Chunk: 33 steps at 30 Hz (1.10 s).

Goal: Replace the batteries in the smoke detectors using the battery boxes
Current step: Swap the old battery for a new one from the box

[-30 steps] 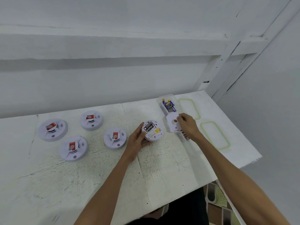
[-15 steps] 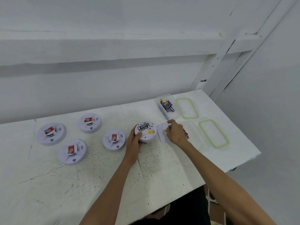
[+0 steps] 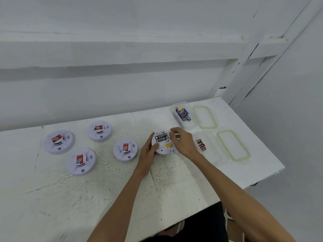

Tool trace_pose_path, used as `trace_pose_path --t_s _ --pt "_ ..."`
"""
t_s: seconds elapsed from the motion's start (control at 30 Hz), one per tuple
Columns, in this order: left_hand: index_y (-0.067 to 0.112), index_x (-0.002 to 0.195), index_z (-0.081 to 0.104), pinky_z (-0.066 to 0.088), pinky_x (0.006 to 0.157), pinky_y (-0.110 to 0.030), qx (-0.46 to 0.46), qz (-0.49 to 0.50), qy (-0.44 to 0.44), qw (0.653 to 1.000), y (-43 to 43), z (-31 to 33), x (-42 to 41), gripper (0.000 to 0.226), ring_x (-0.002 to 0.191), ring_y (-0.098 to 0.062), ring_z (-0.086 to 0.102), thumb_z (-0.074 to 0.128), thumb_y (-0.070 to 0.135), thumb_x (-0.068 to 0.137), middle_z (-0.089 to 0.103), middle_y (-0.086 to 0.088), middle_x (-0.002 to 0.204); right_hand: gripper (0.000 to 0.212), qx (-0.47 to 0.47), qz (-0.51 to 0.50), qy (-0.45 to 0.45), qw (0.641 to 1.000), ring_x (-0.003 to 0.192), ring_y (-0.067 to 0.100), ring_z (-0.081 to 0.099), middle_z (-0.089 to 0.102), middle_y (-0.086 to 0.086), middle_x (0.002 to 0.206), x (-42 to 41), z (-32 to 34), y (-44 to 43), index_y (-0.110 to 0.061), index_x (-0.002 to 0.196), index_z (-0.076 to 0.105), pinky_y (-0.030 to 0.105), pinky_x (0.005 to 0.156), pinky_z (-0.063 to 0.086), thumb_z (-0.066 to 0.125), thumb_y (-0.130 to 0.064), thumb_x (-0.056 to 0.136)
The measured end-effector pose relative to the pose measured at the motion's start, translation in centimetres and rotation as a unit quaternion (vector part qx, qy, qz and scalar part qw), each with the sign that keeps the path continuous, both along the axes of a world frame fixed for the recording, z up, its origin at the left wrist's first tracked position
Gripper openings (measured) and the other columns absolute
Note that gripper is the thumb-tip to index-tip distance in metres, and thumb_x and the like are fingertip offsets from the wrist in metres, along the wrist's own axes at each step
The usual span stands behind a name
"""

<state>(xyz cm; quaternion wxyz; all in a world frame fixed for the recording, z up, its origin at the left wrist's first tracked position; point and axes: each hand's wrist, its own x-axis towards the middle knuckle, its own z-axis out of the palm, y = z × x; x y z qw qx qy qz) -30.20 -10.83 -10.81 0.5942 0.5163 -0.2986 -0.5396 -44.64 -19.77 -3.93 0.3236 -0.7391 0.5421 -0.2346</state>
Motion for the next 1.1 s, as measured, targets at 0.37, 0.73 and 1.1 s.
trace_pose_path --t_s 0.37,0.73,1.1 --pt "0.022 0.145 0.051 0.058 0.101 -0.048 0.002 -0.004 0.024 1.0 0.2 -0.1 0.4 0.06 0.128 -0.027 0.065 0.078 0.023 0.092 0.065 -0.006 0.142 0.02 0.003 -0.022 0.011 1.0 0.086 0.018 0.067 0.066 0.001 0.096 1.0 -0.4 -0.2 -0.012 0.105 0.057 0.025 0.069 0.057 0.066 -0.027 0.095" --pt "0.037 0.143 0.053 0.059 0.1 -0.045 -0.004 -0.022 0.021 1.0 0.1 0.1 0.4 0.052 0.13 -0.017 0.064 0.068 0.013 0.1 0.064 0.005 0.142 0.025 0.0 -0.014 0.066 0.998 0.08 0.015 0.066 0.075 0.004 0.097 2.1 0.0 0.5 -0.01 0.101 0.075 0.018 0.065 0.047 0.05 -0.012 0.096" --pt "0.034 0.147 0.05 0.061 0.094 -0.037 -0.025 -0.03 -0.011 0.999 0.4 0.6 0.2 0.053 0.127 -0.016 0.066 0.065 0.011 0.102 0.067 0.008 0.139 0.035 0.037 -0.013 0.145 0.989 0.065 0.024 0.062 0.071 0.019 0.072 2.7 1.0 -0.5 0.006 0.074 0.07 0.041 0.069 0.058 0.053 -0.018 0.094"
